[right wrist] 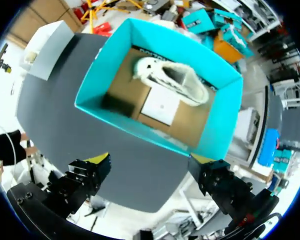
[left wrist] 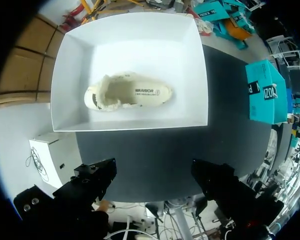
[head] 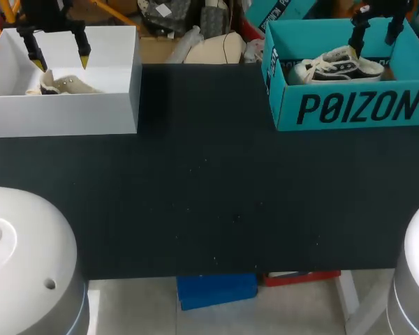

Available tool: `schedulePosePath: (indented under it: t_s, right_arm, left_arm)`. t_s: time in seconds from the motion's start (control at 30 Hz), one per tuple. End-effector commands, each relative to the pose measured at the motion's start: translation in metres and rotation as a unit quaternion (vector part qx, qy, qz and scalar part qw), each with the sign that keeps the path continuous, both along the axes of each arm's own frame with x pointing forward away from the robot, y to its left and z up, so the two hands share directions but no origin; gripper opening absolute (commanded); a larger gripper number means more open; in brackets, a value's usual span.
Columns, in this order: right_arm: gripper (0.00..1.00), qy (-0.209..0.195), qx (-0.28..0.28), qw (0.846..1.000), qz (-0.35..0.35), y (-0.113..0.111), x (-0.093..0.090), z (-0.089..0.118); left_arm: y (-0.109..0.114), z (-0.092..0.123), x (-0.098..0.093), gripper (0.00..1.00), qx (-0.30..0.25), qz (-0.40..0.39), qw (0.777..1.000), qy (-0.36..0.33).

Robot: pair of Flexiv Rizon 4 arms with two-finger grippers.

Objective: Take the shoe out of the shoebox, open the shoe tongue, remove and reinsert the insole, then place the shoe into the shoebox

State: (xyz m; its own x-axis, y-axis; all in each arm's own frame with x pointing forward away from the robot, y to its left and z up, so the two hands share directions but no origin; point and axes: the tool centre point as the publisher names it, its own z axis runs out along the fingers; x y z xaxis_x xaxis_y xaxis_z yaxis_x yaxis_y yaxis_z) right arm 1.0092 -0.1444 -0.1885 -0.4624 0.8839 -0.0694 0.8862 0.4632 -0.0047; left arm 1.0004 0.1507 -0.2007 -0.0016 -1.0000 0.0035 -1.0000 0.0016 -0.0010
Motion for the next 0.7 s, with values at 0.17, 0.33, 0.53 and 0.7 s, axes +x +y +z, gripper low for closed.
schedulePosePath:
  t_s: [0.17,0.33,0.53,0.7]
  right_arm:
    - [1.00,0.002,-0.042,0.918,0.394,0.000,0.000,0.000]
    - [1.00,0.002,-0.042,0.918,0.394,0.000,0.000,0.000]
    - [1.00,0.000,-0.051,0.876,0.479,0.003,0.034,-0.008]
    - [1.00,-0.010,-0.047,0.851,0.522,0.009,0.066,-0.022]
  left_arm:
    - [0.000,0.001,0.000,1.00,0.001,0.000,1.000,0.001]
    - [0.000,0.001,0.000,1.00,0.001,0.000,1.000,0.001]
    - [0.000,0.001,0.000,1.00,0.001,0.000,1.000,0.001]
    - [0.000,0.001,0.000,1.00,0.001,0.000,1.000,0.001]
